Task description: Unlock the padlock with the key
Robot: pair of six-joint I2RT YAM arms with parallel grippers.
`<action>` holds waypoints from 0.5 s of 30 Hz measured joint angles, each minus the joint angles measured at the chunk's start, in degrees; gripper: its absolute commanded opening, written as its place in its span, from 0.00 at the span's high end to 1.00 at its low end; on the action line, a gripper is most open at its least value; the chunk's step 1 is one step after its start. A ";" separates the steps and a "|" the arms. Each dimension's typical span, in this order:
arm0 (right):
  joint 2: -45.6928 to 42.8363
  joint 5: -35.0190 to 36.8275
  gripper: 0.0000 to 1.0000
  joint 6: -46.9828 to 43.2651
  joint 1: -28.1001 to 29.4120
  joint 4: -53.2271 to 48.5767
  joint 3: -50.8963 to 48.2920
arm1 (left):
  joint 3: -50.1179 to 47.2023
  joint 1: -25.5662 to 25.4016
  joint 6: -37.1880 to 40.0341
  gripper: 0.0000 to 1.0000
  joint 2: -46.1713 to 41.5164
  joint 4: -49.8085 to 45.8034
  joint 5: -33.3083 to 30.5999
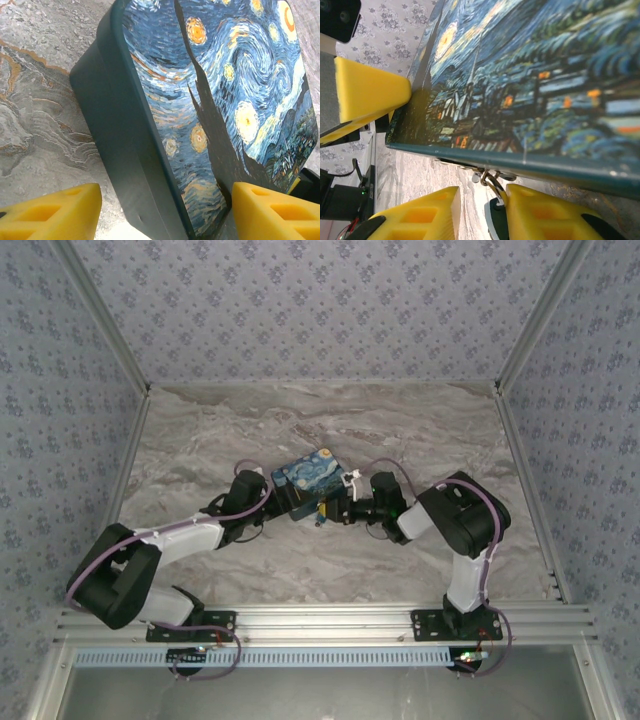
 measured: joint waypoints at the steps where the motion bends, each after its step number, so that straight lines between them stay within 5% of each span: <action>1: 0.00 0.00 0.82 0.02 -0.02 -0.02 0.00 | 0.00 0.00 0.00 0.32 -0.02 -0.04 0.00; 15: -0.07 1.22 0.95 0.90 -0.79 1.57 -1.60 | 0.00 0.00 0.00 0.32 -0.28 -0.52 -0.04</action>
